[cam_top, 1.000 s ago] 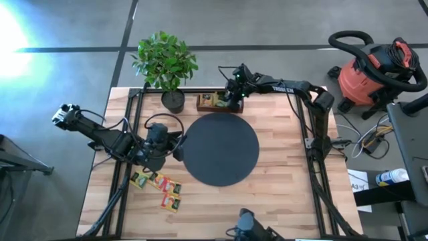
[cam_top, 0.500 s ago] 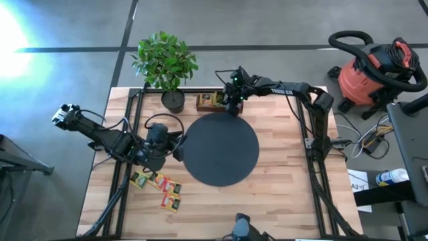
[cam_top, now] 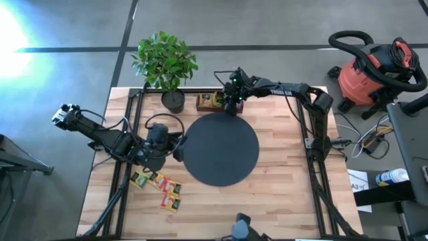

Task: Pick & Place Tea
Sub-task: Put the orange tea bag into the left slot of the wooden organizer

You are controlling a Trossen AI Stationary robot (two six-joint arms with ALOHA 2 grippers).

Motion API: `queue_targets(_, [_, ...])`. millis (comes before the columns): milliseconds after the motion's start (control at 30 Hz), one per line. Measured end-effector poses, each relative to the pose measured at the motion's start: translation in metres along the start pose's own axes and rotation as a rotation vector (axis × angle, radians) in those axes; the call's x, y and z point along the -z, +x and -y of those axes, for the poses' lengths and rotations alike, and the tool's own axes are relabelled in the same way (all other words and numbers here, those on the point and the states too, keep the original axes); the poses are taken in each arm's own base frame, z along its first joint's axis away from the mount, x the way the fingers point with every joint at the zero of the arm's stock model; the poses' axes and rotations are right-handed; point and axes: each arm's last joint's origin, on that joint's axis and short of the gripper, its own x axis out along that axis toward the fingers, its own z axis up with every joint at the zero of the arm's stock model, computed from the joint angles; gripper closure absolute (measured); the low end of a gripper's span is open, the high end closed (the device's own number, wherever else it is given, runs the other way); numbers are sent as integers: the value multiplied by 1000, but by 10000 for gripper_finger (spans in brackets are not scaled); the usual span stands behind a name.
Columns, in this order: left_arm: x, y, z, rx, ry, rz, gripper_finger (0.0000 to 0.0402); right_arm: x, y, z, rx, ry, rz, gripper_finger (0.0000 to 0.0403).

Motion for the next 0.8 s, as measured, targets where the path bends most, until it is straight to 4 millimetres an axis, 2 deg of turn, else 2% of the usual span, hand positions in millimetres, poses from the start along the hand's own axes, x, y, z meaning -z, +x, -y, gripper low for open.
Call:
queue_targets(167, [1, 0, 0, 16, -2, -39, 280, -7, -2, -1, 6, 32, 52, 226])
queue_targets(333, [12, 3, -3, 22, 41, -173, 280, -17, -18, -4, 17, 38, 109, 221])
queue_targets(400, [27, 9, -14, -49, 21, -235, 280, -20, -25, -6, 18, 34, 120, 220])
queue_targets(567, [73, 27, -51, -299, -207, -392, 280, -31, -51, -21, 10, 2, 163, 220])
queue_targets(700, [100, 35, -86, -456, -351, -364, 280, -35, -60, -50, -41, -52, 143, 220])
queue_targets(800, [112, 35, -109, -535, -437, -324, 280, -35, -59, -78, -101, -78, 106, 220])
